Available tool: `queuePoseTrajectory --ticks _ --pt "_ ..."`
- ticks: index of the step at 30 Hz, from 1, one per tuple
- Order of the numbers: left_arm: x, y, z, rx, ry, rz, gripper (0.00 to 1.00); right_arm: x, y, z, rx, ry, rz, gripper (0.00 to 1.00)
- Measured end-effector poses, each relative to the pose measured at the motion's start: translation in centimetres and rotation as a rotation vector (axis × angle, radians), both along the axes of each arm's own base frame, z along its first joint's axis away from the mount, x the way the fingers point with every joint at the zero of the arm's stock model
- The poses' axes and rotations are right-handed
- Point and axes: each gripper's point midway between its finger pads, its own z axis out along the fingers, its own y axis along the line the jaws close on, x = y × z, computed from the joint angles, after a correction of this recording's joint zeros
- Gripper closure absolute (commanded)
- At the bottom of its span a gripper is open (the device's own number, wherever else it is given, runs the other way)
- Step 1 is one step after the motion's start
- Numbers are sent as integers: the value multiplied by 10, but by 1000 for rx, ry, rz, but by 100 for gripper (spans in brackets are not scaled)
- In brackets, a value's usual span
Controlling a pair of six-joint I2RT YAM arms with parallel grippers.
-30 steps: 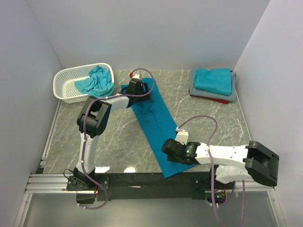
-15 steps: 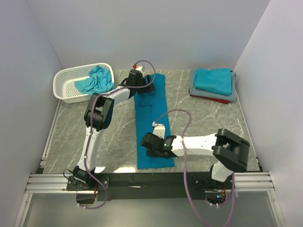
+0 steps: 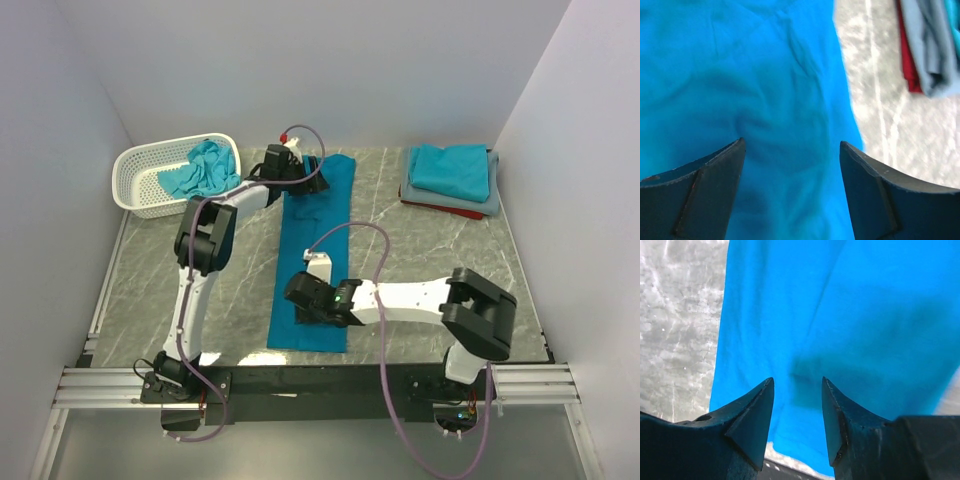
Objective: Fold and stack the t-shirts
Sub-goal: Fold the tshirt
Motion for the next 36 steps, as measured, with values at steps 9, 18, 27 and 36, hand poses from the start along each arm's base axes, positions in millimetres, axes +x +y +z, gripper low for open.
queuePoseTrajectory --ticks 9,18,27,36 --pt "-78 29 140 -40 -182 75 18 -7 -49 39 31 -59 -63 49" --pt "-218 58 138 -27 -192 225 19 -51 -105 -10 -99 39 -89 50" --pt "-348 96 11 164 94 280 19 -74 -100 -6 -36 52 -54 51" --pt "-384 104 0 155 145 372 19 -89 -94 -23 -67 75 -44 53"
